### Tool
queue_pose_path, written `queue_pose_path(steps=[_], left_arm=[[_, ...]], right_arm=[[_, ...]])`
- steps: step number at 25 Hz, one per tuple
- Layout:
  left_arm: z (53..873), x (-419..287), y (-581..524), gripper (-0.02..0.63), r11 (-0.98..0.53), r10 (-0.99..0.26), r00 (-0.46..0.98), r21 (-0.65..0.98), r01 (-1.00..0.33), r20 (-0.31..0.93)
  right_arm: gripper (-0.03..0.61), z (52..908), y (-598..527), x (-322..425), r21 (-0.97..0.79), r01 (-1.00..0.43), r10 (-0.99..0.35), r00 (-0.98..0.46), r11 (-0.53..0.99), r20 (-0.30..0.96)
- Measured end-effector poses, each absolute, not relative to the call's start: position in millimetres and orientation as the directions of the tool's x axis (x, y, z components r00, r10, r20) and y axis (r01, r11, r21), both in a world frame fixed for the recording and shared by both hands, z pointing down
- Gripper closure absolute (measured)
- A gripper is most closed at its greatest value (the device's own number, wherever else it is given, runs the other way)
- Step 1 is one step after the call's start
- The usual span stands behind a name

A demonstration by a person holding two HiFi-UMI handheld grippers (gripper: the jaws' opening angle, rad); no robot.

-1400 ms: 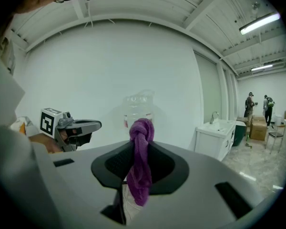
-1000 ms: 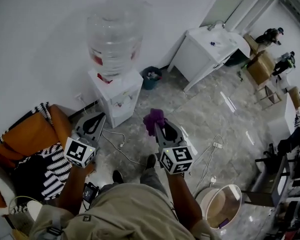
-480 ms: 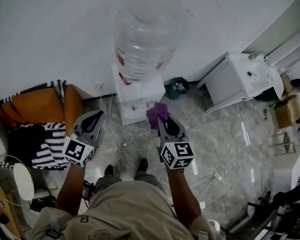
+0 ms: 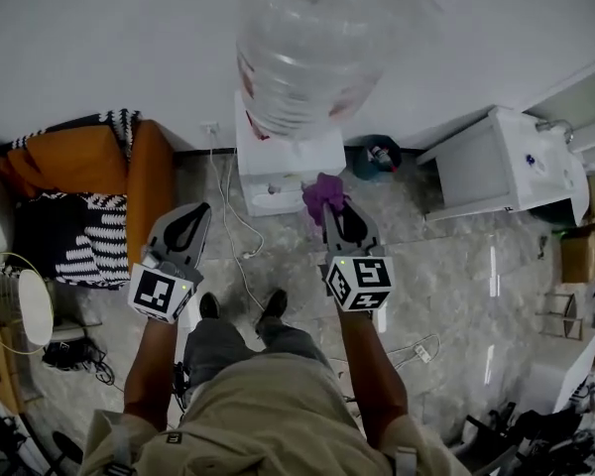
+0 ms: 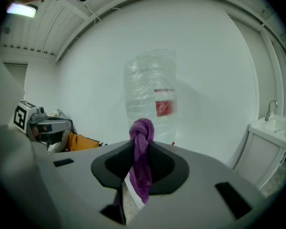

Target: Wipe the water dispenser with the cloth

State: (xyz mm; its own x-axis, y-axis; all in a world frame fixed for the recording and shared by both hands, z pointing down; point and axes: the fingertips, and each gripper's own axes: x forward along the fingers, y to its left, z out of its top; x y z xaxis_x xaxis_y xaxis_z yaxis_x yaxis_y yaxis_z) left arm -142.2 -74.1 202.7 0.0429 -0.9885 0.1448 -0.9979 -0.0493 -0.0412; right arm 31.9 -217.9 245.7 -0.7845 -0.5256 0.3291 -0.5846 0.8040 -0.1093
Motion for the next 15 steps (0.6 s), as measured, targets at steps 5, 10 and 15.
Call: queue_pose_path(steps=[5,10,15], left_arm=[[242.0,-160.3,-82.8,0.598,-0.030,-0.972,0.017,-0.051,-0.998,0.236],[285.0,-185.5,-90.6,0.598,0.022,-0.969,-0.036,-0.061,-0.998,0.243],[348.4,-195.7,-95.8,0.598,0.033,-0.955,-0.037,-0.020,-0.999,0.294]], right_arm=[[0.492,282.0,-236.7,6.4,-0.038,-0.579,-0.535,-0.775,0.815,0.337],[0.492,330.7,-246.5,-19.0,0.032,-0.582,-0.557,-0.758,0.812,0.339],[0.492,387.9,-246.3,-49.3,0.108,-0.569,-0.569,-0.750,0.815,0.337]])
